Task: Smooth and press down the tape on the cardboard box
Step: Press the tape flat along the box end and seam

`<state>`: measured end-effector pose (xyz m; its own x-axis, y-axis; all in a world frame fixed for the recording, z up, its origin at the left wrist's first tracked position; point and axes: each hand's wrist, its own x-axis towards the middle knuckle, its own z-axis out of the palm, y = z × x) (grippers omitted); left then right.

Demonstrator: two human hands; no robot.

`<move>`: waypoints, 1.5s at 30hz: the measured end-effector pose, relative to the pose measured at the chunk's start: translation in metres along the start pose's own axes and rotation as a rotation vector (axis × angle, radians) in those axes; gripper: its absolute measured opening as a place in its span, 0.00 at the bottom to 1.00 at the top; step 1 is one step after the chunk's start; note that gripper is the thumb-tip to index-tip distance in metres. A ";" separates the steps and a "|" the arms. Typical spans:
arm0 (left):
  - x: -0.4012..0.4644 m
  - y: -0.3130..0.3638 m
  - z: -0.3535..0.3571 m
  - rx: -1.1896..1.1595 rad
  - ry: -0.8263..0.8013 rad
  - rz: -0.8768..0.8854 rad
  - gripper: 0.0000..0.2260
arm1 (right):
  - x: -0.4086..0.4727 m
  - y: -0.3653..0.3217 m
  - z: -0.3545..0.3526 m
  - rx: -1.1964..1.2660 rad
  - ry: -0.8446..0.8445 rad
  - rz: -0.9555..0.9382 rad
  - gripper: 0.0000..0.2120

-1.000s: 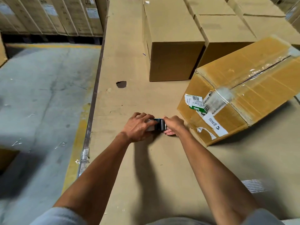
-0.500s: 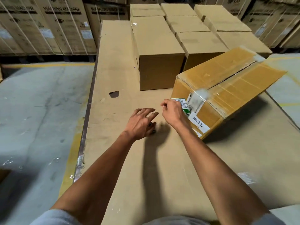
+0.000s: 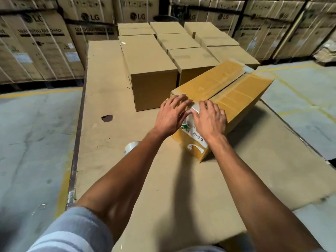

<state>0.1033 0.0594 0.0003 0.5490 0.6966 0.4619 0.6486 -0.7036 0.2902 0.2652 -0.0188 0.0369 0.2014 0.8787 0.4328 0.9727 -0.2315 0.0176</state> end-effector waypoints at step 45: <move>0.002 0.072 0.017 0.197 0.017 0.396 0.31 | -0.087 0.120 -0.004 -0.062 0.163 -0.209 0.28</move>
<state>0.1601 0.0126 0.0083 0.7677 0.3749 0.5197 0.4790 -0.8744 -0.0768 0.3645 -0.1245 0.0053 -0.0295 0.8323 0.5535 0.9813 -0.0813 0.1746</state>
